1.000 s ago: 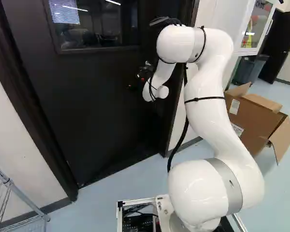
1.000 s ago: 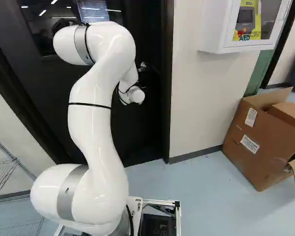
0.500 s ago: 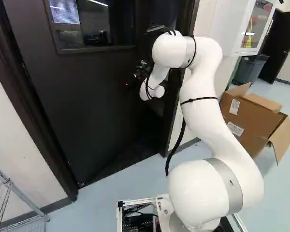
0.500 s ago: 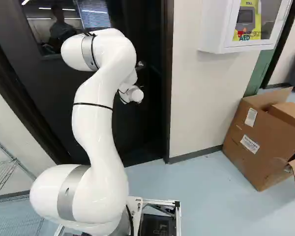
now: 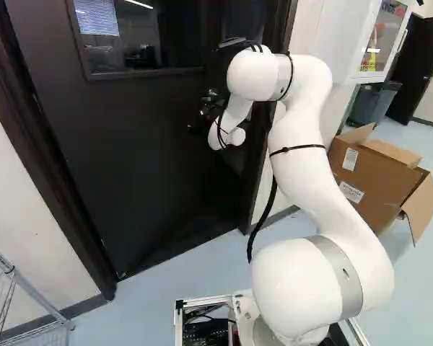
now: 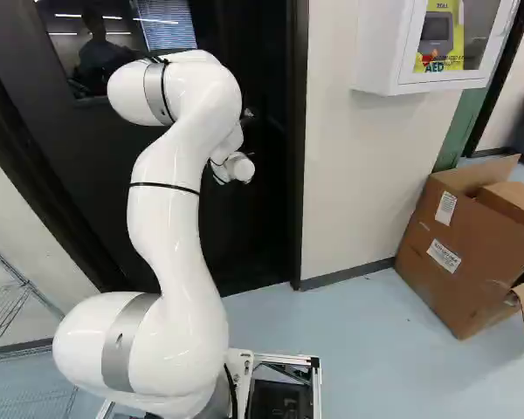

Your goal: Open the door and move inside

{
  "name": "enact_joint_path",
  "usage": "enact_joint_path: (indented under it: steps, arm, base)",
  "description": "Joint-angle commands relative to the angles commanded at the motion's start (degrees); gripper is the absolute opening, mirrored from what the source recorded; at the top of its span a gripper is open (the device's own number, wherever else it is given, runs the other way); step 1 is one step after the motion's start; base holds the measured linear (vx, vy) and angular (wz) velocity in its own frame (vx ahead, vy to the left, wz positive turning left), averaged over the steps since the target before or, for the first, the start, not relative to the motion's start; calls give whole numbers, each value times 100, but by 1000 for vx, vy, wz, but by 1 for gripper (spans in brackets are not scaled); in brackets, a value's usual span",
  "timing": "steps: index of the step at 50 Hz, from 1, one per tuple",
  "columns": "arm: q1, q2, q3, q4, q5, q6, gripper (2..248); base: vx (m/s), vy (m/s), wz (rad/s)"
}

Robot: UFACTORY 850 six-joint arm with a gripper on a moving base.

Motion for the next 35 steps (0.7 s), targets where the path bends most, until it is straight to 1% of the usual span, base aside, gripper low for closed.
enact_joint_path:
  steps: [18,35]
  arm:
    - [9,448,636,218,0,0,247]
    - [20,895,1257,514,0,0,247]
  base:
    - [0,0,0]
    - [0,0,0]
